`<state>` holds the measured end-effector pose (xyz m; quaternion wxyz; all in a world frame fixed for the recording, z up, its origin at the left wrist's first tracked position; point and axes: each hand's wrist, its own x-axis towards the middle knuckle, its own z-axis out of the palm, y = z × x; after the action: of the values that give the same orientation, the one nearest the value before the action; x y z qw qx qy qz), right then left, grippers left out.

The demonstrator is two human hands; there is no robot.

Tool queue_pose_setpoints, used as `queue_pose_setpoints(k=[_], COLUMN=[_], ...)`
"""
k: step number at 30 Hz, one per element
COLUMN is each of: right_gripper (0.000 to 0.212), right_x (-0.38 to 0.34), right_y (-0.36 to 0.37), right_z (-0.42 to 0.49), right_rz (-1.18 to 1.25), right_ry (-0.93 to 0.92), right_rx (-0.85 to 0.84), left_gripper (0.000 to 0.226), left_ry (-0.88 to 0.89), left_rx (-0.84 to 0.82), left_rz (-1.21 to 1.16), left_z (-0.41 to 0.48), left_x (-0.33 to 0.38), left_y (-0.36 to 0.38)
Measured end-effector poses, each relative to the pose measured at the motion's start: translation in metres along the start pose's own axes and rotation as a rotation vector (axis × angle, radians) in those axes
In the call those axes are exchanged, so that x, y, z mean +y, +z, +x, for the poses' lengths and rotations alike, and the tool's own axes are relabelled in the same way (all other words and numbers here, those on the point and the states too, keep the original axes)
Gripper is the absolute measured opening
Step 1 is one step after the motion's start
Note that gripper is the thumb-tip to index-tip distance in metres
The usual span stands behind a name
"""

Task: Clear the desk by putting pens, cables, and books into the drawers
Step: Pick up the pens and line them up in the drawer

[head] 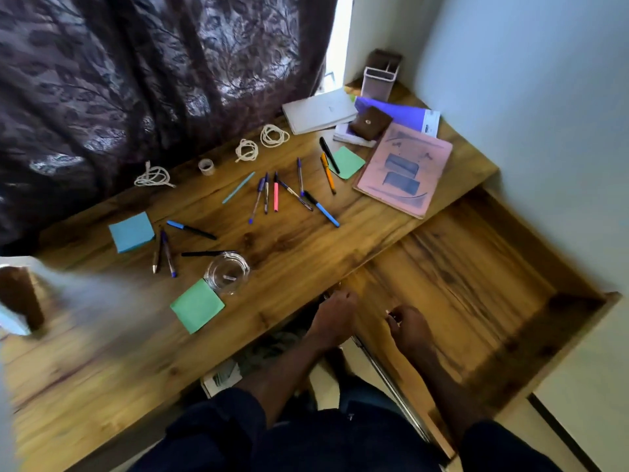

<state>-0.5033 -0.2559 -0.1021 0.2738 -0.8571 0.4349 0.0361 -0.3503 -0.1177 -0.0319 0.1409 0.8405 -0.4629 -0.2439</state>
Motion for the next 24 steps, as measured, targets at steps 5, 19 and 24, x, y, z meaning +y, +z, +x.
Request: queue_pose_setpoints(k=[5, 19, 24], right_gripper=[0.020, 0.011, 0.012], right_x=[0.010, -0.021, -0.017], right_y=[0.022, 0.055, 0.058], right_z=[0.018, 0.070, 0.065], right_rz=[-0.102, 0.002, -0.032], right_ry=[0.103, -0.073, -0.083], right_rx=[-0.136, -0.183, -0.169], left_gripper=[0.029, 0.009, 0.011], left_ry=[0.026, -0.034, -0.056], left_rx=[-0.053, -0.048, -0.033], left_rz=[0.095, 0.139, 0.131], left_z=[0.005, 0.032, 0.031], left_x=[0.006, -0.009, -0.008], left_y=[0.029, 0.053, 0.057])
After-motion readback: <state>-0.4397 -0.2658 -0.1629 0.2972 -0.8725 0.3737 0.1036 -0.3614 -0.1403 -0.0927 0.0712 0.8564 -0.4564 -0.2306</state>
